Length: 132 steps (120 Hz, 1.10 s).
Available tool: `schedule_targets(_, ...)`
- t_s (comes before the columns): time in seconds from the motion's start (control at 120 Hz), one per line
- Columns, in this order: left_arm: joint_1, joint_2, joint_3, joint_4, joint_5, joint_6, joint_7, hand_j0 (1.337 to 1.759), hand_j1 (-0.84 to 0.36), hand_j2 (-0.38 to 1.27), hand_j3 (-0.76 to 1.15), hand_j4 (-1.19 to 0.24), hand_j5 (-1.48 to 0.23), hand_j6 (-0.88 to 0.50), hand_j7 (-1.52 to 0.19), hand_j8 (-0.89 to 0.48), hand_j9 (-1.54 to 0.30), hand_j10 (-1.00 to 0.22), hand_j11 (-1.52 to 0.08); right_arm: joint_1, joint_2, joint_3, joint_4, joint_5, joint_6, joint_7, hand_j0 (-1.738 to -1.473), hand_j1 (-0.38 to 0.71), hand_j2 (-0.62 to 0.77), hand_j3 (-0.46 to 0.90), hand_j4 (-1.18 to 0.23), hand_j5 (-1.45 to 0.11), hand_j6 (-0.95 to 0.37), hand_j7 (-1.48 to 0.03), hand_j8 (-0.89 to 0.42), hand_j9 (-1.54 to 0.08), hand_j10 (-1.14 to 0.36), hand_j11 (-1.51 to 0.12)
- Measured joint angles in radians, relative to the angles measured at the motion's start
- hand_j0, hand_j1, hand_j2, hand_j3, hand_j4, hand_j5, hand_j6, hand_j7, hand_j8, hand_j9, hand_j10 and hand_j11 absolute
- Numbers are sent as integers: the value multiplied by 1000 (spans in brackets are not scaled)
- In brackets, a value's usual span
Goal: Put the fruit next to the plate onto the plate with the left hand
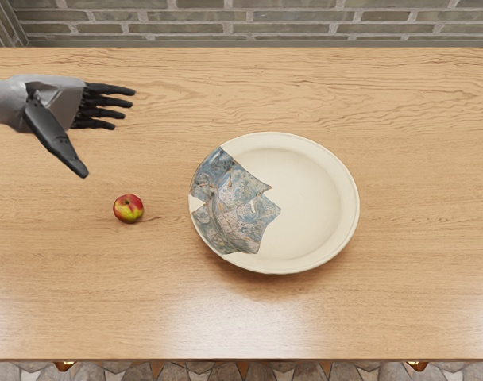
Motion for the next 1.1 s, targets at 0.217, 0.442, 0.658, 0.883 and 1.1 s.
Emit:
schedule_targets(0.217, 14, 6, 2, 43, 20, 1, 8, 1658, 343, 1, 0, -7, -7, -8, -7, -8, -7, -7, -7, -16, 0, 0, -1, 0, -1, -7, -1658, -349, 0, 0, 0, 0, 0, 0, 0, 0, 0, 0)
schedule_targets(0.442, -325, -216, 344, 53, 81, 2, 65, 1658, 343, 1, 0, -7, -8, -8, -8, -7, -7, -7, -7, -22, 0, 0, -1, 0, -1, -8, -1658, -349, 0, 0, 0, 0, 0, 0, 0, 0, 0, 0)
schedule_targets(0.658, -757, -572, 1035, 28, -188, 90, 41, 1658, 339, 1, 0, -9, -11, -9, -11, -9, -11, -9, -11, -22, 0, 0, -1, 0, -1, -8, -1658, -349, 0, 0, 0, 0, 0, 0, 0, 0, 0, 0)
schedule_targets(0.883, -646, -717, 1194, -82, -236, 693, 13, 1658, 337, 2, 0, -10, -13, -11, -13, -10, -13, -10, -13, -22, 0, 0, -1, 0, -1, -8, -1658, -349, 0, 0, 0, 0, 0, 0, 0, 0, 0, 0)
schedule_targets(1.1, -520, -811, 1133, -107, -240, 944, 12, 1658, 338, 2, 0, -10, -12, -10, -12, -10, -12, -10, -12, -22, 0, 0, -1, 0, -1, -8, -1658, -349, 0, 0, 0, 0, 0, 0, 0, 0, 0, 0)
